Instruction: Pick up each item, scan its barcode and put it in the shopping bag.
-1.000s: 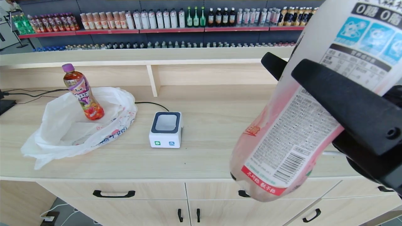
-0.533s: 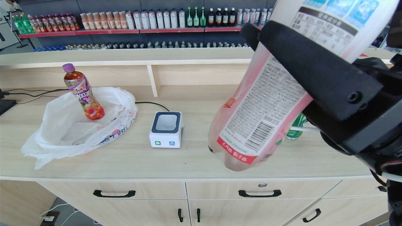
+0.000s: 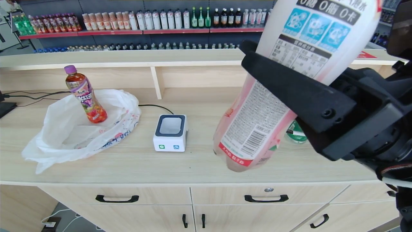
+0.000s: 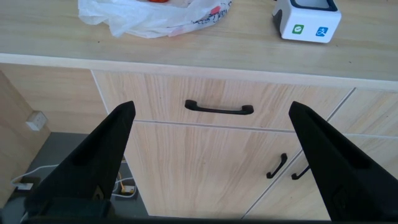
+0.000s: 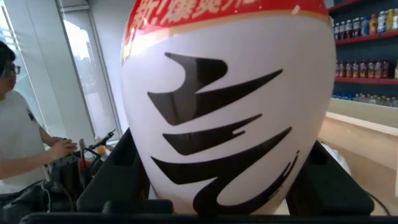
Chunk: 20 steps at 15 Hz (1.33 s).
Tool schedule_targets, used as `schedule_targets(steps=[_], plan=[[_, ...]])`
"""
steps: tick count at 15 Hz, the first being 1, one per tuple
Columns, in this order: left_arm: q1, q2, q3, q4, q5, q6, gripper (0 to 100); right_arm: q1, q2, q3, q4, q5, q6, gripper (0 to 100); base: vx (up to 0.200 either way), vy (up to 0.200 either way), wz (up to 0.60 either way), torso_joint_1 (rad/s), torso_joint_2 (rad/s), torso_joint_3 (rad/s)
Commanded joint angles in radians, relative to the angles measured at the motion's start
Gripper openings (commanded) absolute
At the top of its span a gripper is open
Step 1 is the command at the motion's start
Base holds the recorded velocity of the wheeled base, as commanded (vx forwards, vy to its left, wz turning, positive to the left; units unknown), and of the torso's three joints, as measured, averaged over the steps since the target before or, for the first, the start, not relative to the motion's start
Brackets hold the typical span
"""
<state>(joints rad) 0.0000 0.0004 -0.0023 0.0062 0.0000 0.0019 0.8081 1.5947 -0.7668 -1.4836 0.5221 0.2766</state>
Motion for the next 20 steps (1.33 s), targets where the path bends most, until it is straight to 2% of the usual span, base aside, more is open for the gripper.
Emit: schedule_targets(steps=[1, 3, 5, 6, 7, 8, 9, 11, 14, 20], plan=[[0.000, 0.001, 0.001, 0.000, 0.000, 0.001, 100, 0.002, 0.001, 0.035, -0.001, -0.065, -0.039, 0, 0.000, 0.000, 0.00, 0.000, 0.00, 0.000], [0.000, 0.001, -0.001, 0.000, 0.000, 0.001, 100, 0.006, 0.024, 0.030, -0.001, -0.116, -0.106, 0, 0.000, 0.000, 0.00, 0.000, 0.00, 0.000], [0.000, 0.001, -0.001, 0.000, 0.000, 0.000, 100, 0.000, 0.034, 0.050, 0.002, -0.122, -0.197, 0, 0.000, 0.000, 0.00, 0.000, 0.00, 0.000], [0.000, 0.001, 0.001, 0.000, 0.000, 0.000, 100, -0.009, 0.059, 0.072, 0.003, -0.132, -0.289, 0, 0.000, 0.000, 0.00, 0.000, 0.00, 0.000], [0.000, 0.001, -0.001, 0.000, 0.000, 0.001, 100, -0.040, 0.088, 0.089, -0.009, -0.134, -0.382, 0, 0.000, 0.000, 0.00, 0.000, 0.00, 0.000], [0.000, 0.001, -0.001, 0.000, 0.000, 0.000, 100, -0.067, 0.096, 0.106, -0.015, -0.134, -0.410, 0, 0.000, 0.000, 0.00, 0.000, 0.00, 0.000], [0.000, 0.001, 0.001, 0.000, 0.000, 0.001, 100, -0.133, 0.094, 0.162, -0.026, -0.136, -0.464, 0, 0.000, 0.000, 0.00, 0.000, 0.00, 0.000], [0.000, 0.001, 0.001, 0.000, 0.000, 0.001, 100, -0.211, 0.076, 0.219, -0.027, -0.191, -0.499, 0, 0.000, 0.000, 0.00, 0.000, 0.00, 0.000], [0.000, 0.001, -0.001, 0.000, 0.000, 0.001, 100, -0.237, 0.070, 0.346, -0.069, -0.349, -0.508, 0, 0.000, 0.000, 0.00, 0.000, 0.00, 0.000], [0.000, 0.001, 0.001, 0.000, 0.000, -0.002, 100, -0.279, 0.094, 0.366, -0.087, -0.379, -0.510, 0, 0.000, 0.000, 0.00, 0.000, 0.00, 0.000]])
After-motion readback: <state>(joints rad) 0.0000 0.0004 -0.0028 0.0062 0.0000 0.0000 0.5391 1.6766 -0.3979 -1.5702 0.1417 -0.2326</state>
